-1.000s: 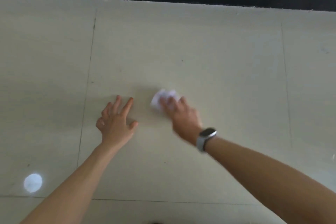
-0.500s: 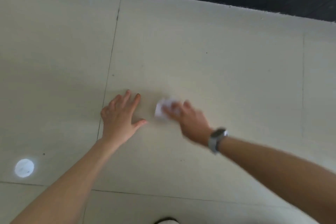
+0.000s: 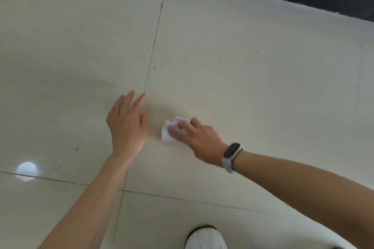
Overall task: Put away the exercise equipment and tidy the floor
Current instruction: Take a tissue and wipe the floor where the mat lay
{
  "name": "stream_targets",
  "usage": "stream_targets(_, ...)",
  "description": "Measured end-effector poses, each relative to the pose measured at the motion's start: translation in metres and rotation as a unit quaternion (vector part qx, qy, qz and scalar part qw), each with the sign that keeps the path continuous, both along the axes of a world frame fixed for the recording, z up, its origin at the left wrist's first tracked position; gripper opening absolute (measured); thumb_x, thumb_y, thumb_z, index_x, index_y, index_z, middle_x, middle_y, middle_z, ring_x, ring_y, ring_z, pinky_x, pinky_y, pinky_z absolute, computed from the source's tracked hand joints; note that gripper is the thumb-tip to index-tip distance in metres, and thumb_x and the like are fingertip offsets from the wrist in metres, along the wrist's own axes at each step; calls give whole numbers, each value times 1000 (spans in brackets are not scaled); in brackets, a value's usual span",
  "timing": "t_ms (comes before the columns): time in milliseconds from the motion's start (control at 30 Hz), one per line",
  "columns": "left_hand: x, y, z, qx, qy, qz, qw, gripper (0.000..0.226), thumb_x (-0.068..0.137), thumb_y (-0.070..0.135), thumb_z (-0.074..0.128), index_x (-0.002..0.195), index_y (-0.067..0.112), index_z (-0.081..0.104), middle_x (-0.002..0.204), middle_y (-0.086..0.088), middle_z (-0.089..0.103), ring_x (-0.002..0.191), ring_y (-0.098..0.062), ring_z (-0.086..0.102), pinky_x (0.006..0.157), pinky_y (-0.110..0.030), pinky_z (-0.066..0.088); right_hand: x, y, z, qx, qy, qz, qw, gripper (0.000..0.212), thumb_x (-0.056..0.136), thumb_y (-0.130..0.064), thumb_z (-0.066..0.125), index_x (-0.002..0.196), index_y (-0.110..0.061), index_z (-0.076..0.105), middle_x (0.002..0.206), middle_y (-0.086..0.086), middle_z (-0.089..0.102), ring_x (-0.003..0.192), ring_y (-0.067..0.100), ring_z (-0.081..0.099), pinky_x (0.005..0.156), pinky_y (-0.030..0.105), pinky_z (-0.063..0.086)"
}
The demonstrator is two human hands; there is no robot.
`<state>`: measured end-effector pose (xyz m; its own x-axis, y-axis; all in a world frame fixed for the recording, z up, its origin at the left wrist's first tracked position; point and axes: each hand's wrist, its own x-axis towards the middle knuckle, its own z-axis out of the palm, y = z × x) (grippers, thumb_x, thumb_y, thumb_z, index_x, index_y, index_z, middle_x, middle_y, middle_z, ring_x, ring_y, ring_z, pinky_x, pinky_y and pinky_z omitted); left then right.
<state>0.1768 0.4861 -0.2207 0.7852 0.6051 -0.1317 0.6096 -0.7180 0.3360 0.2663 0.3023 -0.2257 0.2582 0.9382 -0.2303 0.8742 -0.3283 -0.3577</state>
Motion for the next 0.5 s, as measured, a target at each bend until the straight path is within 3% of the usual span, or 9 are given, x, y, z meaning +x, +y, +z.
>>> stream_targets(67,-14,0,-4,-41,91,-7,995,50,88,27,55,137,22,44,151,-7,32,141,-32,24,109,-53,22,-46,-36,0,-1,-3,162,987,49,75,-13,42,120,-29,52,112,-2,50,83,18,39,37,20,39)
stream_targets(133,-26,3,-12,-40,116,-38,992,53,86,33,56,136,23,44,151,-7,33,140,-34,27,105,-56,25,-34,-39,1,2,-1,208,978,53,67,-10,60,116,-30,56,106,-4,50,79,16,33,36,19,31)
stream_targets(233,-31,6,-19,-34,92,-44,994,48,81,32,48,128,22,52,144,-9,44,132,-35,41,96,-58,35,26,7,9,27,-67,60,996,55,65,4,57,113,-23,61,98,3,63,80,21,41,42,19,24)
stream_targets(300,-32,5,-18,-50,69,-26,996,50,83,29,35,131,21,49,146,-5,42,136,-30,37,100,-57,31,61,42,13,4,-90,-99,991,61,70,10,51,123,-22,55,110,8,59,90,31,50,47,23,29)
stream_targets(367,-33,6,-17,-68,34,5,997,49,87,15,37,135,19,45,148,-1,40,139,-23,33,106,-51,25,65,63,6,-40,-85,-174,980,65,77,8,44,134,-24,42,125,8,49,102,32,46,52,28,32)
stream_targets(433,-33,10,-16,-100,3,37,994,54,85,-2,40,135,17,46,146,0,43,139,-19,34,106,-44,24,35,61,3,-22,-58,-113,992,61,77,2,39,132,-23,47,120,6,55,96,31,52,48,28,38)
stream_targets(500,-33,13,-12,-101,-6,47,994,52,84,-4,38,131,14,51,144,-3,45,137,-21,36,105,-43,28,-16,25,-4,4,-40,86,996,51,77,-12,38,122,-29,56,104,-1,63,79,23,60,44,23,44)
